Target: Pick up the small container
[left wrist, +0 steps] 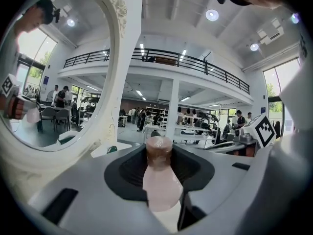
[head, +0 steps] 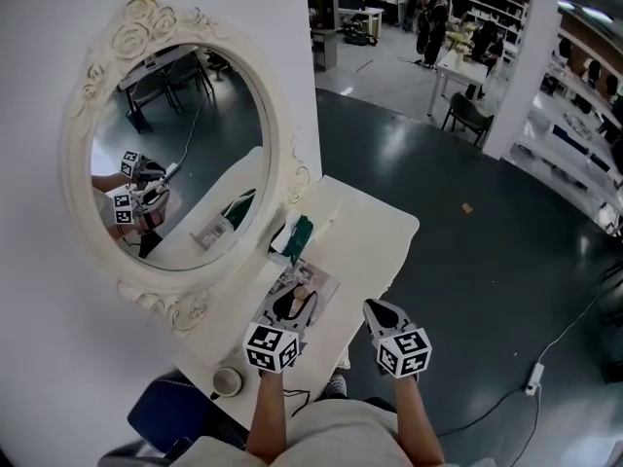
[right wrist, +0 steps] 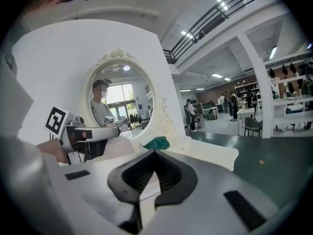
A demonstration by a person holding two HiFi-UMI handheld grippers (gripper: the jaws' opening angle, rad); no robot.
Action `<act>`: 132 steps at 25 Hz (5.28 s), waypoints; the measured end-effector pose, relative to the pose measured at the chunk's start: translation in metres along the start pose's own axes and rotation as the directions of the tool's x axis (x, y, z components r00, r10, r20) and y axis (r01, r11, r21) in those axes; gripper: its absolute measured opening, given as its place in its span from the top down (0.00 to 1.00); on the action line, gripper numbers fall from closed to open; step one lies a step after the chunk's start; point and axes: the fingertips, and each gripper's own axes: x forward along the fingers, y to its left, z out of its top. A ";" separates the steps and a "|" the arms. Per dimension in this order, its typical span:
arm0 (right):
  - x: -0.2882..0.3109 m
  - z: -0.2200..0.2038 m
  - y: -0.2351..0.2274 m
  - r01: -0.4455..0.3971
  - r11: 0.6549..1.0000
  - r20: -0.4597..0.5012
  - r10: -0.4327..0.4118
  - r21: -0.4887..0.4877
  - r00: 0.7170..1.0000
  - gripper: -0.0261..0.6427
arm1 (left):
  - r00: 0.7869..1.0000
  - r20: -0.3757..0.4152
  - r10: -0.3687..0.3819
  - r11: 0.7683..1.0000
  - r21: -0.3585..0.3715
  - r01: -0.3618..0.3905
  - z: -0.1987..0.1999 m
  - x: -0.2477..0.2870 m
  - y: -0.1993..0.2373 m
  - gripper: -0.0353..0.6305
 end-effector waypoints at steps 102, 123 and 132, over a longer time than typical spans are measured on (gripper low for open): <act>0.028 -0.022 0.027 -0.089 0.996 -0.059 0.090 0.019 0.994 0.94 | 0.995 -0.076 0.067 0.998 0.007 -0.067 -0.036 -0.013 0.021 0.71; 0.028 -0.025 0.027 -0.087 0.996 -0.067 0.087 0.006 0.994 0.94 | 0.998 -0.050 0.049 0.999 -0.012 -0.050 -0.032 -0.010 0.018 0.71; 0.028 -0.025 0.027 -0.089 0.996 -0.071 0.089 0.002 0.994 0.94 | 0.998 -0.039 0.050 0.999 -0.010 -0.051 -0.029 -0.008 0.019 0.71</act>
